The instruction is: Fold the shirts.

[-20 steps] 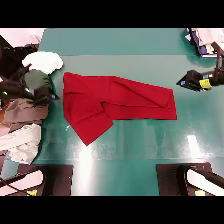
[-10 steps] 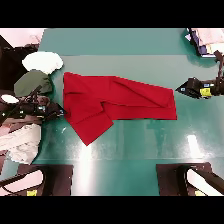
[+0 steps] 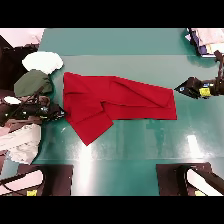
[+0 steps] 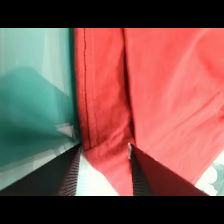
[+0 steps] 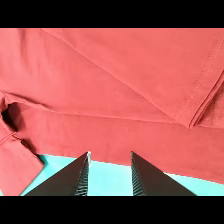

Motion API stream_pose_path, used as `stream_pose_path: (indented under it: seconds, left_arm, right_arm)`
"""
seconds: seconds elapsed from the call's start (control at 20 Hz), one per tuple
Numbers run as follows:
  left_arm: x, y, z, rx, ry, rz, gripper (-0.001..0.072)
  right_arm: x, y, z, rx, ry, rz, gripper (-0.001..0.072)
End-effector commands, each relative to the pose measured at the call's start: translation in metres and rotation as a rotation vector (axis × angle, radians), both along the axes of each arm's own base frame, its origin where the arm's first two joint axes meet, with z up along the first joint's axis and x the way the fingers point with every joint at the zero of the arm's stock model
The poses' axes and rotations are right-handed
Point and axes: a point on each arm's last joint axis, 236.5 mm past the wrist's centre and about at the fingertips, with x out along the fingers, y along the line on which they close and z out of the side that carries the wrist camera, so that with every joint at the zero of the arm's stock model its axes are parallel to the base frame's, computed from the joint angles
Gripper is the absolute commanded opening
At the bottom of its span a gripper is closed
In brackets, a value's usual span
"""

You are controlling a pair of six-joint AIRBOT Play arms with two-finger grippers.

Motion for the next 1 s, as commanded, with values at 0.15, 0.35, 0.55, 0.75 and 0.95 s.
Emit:
stream_pose_path:
  seconds: [0.15, 0.35, 0.55, 0.75, 0.95]
  left_arm:
    - [0.010, -0.030, -0.002, 0.042, -0.057, -0.064, 0.0037]
    - [0.000, -0.031, 0.009, 0.053, -0.029, -0.151, 0.0024]
    - [0.005, -0.023, 0.055, 0.126, -0.108, -0.253, 0.0024]
    - [0.013, -0.024, 0.103, 0.146, -0.220, -0.273, 0.0025]
    - [0.006, -0.027, 0.106, 0.133, -0.200, -0.288, 0.0025]
  right_arm:
    - [-0.001, -0.002, -0.001, -0.008, 0.003, -0.001, 0.0293]
    - [-0.023, -0.029, -0.020, -0.080, 0.105, -0.003, 0.0293]
    - [-0.063, -0.064, -0.071, -0.085, 0.266, -0.056, 0.0421]
    - [-0.091, -0.071, -0.135, 0.023, 0.426, -0.086, 0.0445]
    - [-0.072, -0.071, -0.164, 0.117, 0.444, -0.115, 0.0445]
